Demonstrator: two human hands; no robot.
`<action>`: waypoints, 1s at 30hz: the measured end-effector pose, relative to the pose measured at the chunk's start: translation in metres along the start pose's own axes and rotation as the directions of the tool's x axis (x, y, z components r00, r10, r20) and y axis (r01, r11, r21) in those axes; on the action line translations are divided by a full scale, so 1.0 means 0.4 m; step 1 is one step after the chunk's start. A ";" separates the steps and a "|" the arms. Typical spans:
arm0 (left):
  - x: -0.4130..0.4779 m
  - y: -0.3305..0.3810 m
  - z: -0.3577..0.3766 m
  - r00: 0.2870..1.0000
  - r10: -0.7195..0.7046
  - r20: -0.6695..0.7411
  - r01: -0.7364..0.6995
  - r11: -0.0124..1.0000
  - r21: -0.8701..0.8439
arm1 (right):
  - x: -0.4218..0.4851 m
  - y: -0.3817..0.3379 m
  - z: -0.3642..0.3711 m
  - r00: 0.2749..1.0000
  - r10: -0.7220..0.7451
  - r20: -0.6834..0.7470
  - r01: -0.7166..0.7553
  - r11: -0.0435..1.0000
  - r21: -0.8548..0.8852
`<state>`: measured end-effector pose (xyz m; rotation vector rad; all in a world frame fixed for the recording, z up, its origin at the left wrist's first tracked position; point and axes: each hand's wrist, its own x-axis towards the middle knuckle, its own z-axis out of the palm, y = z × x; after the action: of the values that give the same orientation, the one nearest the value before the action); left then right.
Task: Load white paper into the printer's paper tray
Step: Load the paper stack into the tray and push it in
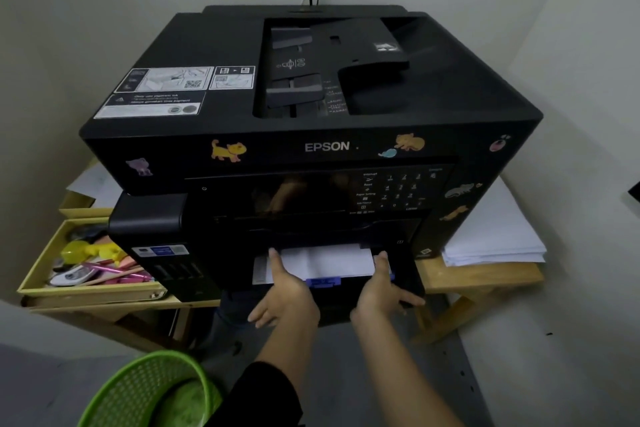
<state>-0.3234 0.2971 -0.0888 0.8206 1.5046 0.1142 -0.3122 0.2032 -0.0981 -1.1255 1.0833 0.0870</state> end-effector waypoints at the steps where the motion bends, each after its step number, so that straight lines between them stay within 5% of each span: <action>1: -0.003 -0.001 0.002 1.000 0.002 -0.013 -0.002 1.000 -0.021 | 0.008 0.003 0.002 1.000 -0.001 0.019 0.000 0.999 0.041; 9: 0.020 0.036 0.055 0.996 0.075 0.050 -0.068 0.987 -0.144 | 0.026 -0.044 0.059 0.991 0.006 0.130 -0.032 0.980 0.196; 30: 0.018 0.038 0.061 0.976 0.133 0.175 -0.074 0.948 -0.309 | 0.037 -0.077 0.070 0.975 0.004 0.221 -0.064 0.963 0.262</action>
<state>-0.2941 0.3021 -0.0900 0.6448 1.2224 0.3260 -0.2692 0.2032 -0.0877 -0.8322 0.8874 0.0864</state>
